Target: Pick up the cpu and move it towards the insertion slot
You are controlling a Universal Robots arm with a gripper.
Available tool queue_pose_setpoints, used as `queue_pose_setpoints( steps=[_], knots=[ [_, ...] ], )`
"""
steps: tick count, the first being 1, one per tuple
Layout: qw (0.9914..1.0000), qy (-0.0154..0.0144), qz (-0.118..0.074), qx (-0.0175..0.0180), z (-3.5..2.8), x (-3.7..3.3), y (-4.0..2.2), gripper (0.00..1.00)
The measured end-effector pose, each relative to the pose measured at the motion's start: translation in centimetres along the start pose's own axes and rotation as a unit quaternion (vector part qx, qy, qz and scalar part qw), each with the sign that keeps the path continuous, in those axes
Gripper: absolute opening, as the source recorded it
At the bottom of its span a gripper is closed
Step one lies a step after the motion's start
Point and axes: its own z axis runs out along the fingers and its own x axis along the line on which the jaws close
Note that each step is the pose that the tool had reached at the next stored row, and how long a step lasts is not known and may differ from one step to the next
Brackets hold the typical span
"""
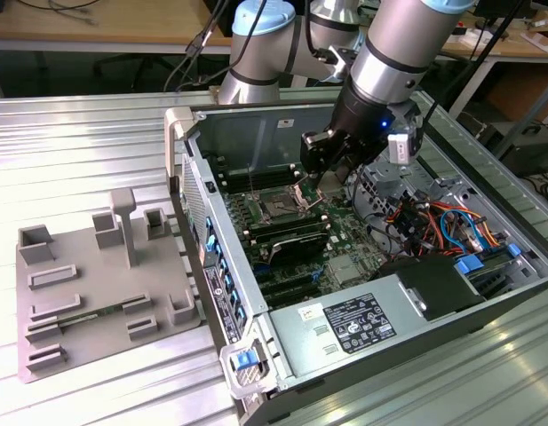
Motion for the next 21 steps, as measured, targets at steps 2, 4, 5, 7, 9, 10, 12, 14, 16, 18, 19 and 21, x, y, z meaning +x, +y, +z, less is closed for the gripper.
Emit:
queue_pose_setpoints(
  steps=[2, 4, 5, 7, 9, 10, 12, 14, 16, 18, 19, 21],
  knots=[
    [1.0, 0.0, 0.0, 0.0, 0.05, 0.0, 0.0, 0.55],
    [1.0, 0.0, 0.0, 0.0, 0.09, -0.01, -0.01, 0.55],
    [1.0, 0.0, 0.0, 0.0, 0.11, -0.01, -0.01, 0.55],
    [1.0, 0.0, 0.0, 0.0, 0.17, -0.01, -0.01, 0.55],
    [1.0, -0.0001, 0.0, -0.0001, 0.22, -0.02, 0.03, 0.55],
    [1.0, 0.0, 0.0, 0.0, 0.22, -0.02, 0.08, 0.55],
    [1.0, 0.0, 0.0, 0.0, 0.24, -0.02, 0.23, 0.55],
    [1.0, 0.0, 0.0, 0.0001, 0.07, -0.02, 0.32, 0.55],
    [1.0, 0.0, 0.0, 0.0002, -0.18, -0.02, 0.41, 0.55],
    [1.0, -0.0001, 0.0, 0.0001, -0.21, -0.03, 0.62, 0.55],
    [1.0, 0.0, 0.0, 0.0002, -0.2, -0.06, 0.83, 0.55],
    [1.0, 0.0, 0.0, 0.0003, -0.16, -0.12, 1.33, 0.55]
  ],
)
